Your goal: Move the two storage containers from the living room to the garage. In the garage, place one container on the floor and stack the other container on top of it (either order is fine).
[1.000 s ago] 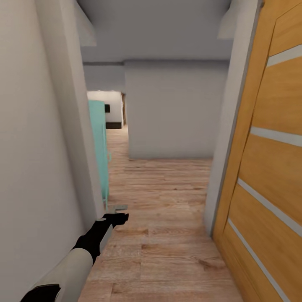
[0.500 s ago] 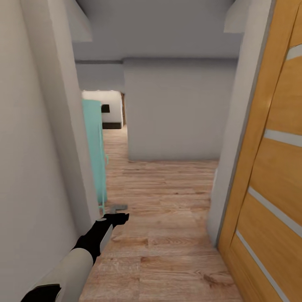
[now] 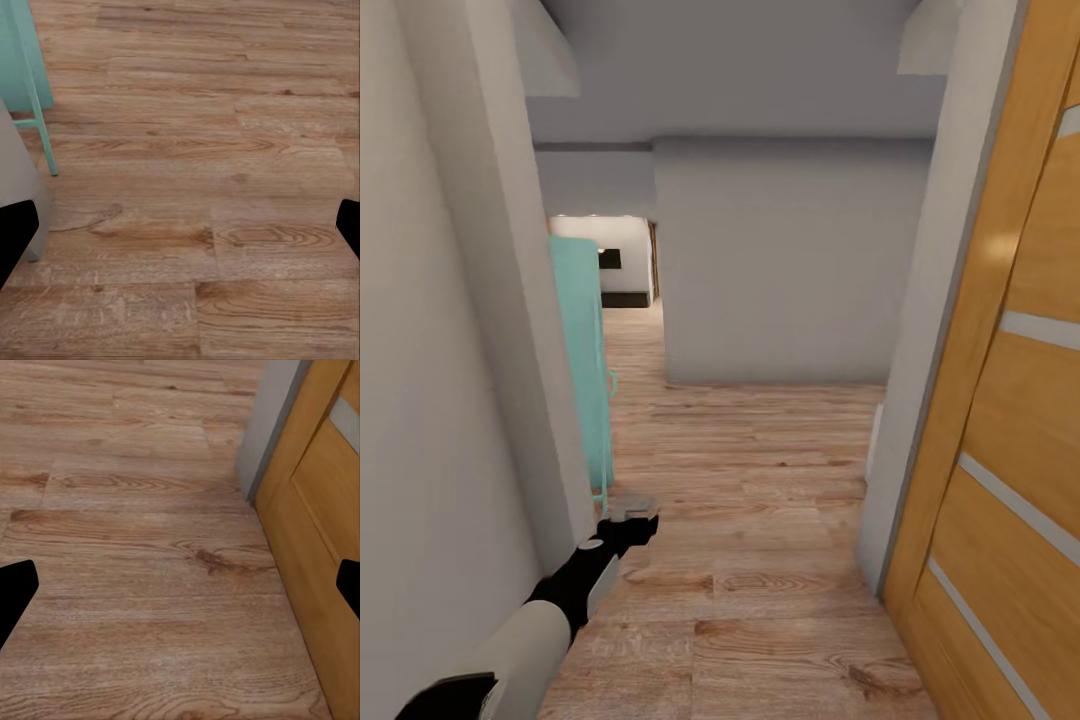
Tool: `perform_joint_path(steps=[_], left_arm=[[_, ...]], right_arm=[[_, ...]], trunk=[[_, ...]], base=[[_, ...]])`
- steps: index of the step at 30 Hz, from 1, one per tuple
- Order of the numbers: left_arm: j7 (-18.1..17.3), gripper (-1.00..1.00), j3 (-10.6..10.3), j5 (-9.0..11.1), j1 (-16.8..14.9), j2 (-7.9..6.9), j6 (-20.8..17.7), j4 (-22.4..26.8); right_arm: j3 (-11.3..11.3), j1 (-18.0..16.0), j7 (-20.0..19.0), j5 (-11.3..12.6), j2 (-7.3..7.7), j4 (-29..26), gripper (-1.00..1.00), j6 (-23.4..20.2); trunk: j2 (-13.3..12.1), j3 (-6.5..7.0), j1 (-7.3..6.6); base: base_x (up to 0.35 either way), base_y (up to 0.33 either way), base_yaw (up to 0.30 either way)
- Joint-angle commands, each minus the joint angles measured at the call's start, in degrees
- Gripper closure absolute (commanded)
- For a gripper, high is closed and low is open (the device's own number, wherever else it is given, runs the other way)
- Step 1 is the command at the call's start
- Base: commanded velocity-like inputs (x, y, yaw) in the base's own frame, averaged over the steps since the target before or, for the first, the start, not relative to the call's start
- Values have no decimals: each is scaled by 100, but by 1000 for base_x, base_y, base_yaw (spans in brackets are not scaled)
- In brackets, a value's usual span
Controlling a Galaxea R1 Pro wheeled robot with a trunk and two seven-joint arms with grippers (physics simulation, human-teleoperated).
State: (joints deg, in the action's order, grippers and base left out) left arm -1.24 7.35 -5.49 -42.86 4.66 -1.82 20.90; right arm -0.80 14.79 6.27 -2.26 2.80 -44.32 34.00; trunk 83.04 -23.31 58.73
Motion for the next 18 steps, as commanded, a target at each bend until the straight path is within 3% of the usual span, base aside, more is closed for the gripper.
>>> perform_joint_path(steps=[1,5,11,18], left_arm=[[-15,-100,62,-51,-3,-10,126,-152],[-18,-100,72,-49,-1,-21,238,-347],[-20,-100,74,-49,5,-31,857,-910],[-17,-100,74,-57,22,-67,1154,-1226]], right_arm=[[3,-54,32,-16,1,-1,-100,-15],[4,-122,32,-12,1,1,-100,-23],[3,-300,25,-4,1,2,-100,-98],[6,-771,26,11,1,10,-100,-861]], trunk=[[3,-5,0],[3,-5,0],[3,-5,0],[3,-5,0]], base=[[0,0,0],[0,0,0],[0,0,0],[0,0,0]])
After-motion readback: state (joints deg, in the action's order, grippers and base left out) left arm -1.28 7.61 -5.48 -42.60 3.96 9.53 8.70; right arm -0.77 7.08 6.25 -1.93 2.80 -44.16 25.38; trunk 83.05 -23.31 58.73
